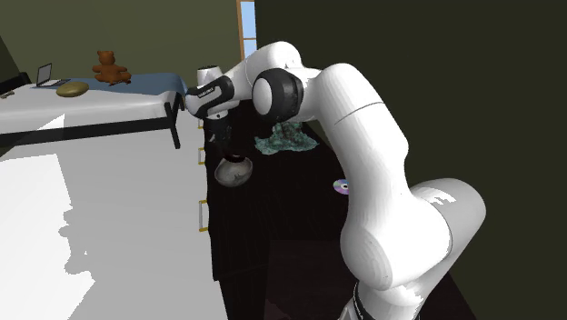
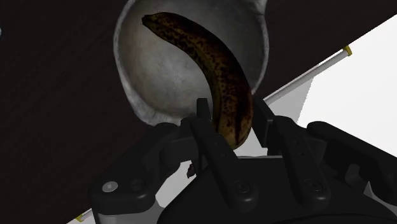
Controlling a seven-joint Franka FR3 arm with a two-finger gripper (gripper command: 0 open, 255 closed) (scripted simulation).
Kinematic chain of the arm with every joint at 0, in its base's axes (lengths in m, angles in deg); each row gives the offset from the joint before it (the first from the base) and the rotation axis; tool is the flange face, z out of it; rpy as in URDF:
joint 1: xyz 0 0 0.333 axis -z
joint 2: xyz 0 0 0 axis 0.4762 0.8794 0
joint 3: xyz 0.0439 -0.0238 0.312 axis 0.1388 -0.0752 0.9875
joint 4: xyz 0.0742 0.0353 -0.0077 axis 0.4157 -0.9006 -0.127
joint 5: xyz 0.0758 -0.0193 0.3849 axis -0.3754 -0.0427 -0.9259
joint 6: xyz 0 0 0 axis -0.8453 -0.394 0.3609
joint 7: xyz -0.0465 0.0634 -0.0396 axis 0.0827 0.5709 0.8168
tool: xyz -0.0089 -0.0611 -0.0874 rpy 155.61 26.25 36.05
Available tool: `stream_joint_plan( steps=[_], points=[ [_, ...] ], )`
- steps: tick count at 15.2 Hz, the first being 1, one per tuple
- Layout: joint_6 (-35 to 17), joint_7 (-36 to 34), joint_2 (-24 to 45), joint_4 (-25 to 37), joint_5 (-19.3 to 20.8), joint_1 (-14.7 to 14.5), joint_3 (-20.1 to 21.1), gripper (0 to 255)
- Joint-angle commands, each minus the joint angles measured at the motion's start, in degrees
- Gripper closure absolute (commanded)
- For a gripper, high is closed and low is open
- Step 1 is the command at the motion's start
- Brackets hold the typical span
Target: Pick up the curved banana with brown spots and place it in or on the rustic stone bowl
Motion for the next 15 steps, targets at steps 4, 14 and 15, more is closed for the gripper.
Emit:
stream_joint_plan(
  steps=[4,14,15],
  points=[
    [-2.2,-0.3,2.1,-0.1,0.3,-0.1,-0.3,255],
    [-4.8,-0.5,4.8,0.1,0.6,-0.3,-0.6,255],
    [-4.8,-0.5,4.8,0.1,0.6,-0.3,-0.6,255]
  ],
)
